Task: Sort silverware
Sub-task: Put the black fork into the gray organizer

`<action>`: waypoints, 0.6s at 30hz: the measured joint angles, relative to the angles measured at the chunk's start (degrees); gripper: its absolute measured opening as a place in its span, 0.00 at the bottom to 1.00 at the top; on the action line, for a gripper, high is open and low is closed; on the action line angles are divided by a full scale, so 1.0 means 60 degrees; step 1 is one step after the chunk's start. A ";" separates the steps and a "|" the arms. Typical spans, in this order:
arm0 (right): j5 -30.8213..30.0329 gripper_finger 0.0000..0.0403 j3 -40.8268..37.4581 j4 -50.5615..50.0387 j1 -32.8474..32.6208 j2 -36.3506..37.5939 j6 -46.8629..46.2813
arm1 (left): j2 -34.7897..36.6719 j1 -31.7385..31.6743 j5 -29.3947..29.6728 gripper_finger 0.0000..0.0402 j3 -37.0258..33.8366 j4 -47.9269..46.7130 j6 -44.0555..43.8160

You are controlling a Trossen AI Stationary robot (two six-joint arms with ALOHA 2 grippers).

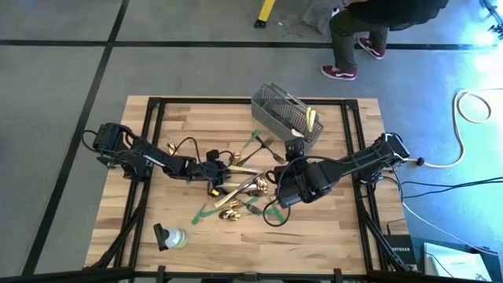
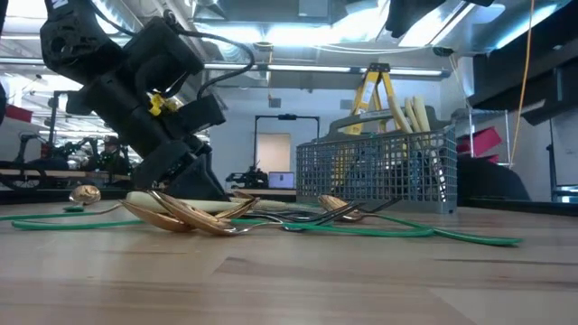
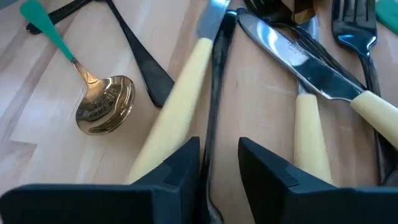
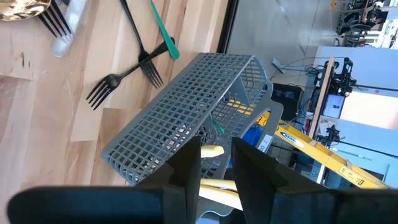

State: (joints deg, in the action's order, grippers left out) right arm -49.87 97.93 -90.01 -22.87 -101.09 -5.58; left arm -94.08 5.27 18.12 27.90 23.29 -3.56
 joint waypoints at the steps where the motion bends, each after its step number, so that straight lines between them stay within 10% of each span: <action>1: 0.0000 0.18 0.0000 -0.0002 0.0000 0.0000 0.0000 | 0.0001 -0.0047 -0.0042 0.24 0.0005 -0.0064 -0.0006; 18: -0.0001 0.18 -0.0004 -0.0002 0.0000 -0.0002 -0.0025 | 0.0015 -0.0272 -0.0301 0.07 0.0018 -0.0392 0.0935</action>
State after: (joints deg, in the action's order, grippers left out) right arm -49.87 97.91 -90.02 -22.87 -101.10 -5.74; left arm -94.00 3.64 16.31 28.01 20.94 2.05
